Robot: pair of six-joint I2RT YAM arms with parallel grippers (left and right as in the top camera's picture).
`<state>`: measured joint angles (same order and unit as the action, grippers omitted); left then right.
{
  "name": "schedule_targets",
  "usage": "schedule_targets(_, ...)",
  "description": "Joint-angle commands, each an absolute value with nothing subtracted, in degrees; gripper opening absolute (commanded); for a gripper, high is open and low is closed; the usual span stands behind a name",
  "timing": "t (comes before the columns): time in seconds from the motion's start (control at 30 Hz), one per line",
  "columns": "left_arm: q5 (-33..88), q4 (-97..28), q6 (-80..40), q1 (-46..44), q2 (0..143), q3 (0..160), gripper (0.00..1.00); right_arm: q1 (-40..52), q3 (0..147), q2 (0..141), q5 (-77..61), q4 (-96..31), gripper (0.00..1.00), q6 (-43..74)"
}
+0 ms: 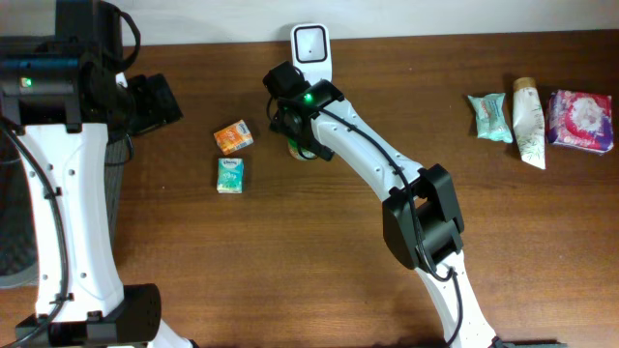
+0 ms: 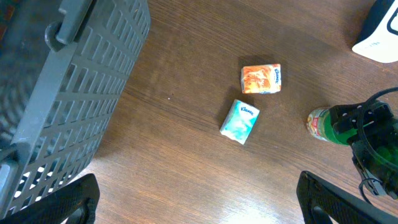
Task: Scan the item barcode
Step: 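Reach the right gripper to the green-capped Knorr bottle and grasp it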
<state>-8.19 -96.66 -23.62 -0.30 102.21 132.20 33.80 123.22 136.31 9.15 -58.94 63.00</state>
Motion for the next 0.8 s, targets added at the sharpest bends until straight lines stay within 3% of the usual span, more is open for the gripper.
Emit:
schedule_targets(0.0,-8.4,-96.7,-24.0,-0.2,101.3,132.4,0.99,34.1,123.2,137.3,11.2,-59.1,0.96,63.5)
schedule_targets(0.13,-8.4,-96.7,-24.0,-0.2,101.3,132.4,0.99,34.1,123.2,137.4,11.2,-61.7,0.87,60.6)
schedule_targets(0.27,-8.4,-96.7,-24.0,-0.2,101.3,132.4,0.99,34.1,123.2,136.8,10.5,-62.2,0.8,49.4)
schedule_targets(0.53,-8.4,-96.7,-24.0,-0.2,101.3,132.4,0.99,34.1,123.2,135.4,7.7,-63.9,0.8,27.2)
schedule_targets(0.67,-8.4,-96.7,-24.0,-0.2,101.3,132.4,0.99,34.0,124.8,135.3,4.7,-63.5,0.84,31.0)
schedule_targets(0.77,-8.4,-96.7,-24.0,-0.2,101.3,132.4,0.99,33.4,124.8,135.4,4.7,-62.9,0.84,49.3)
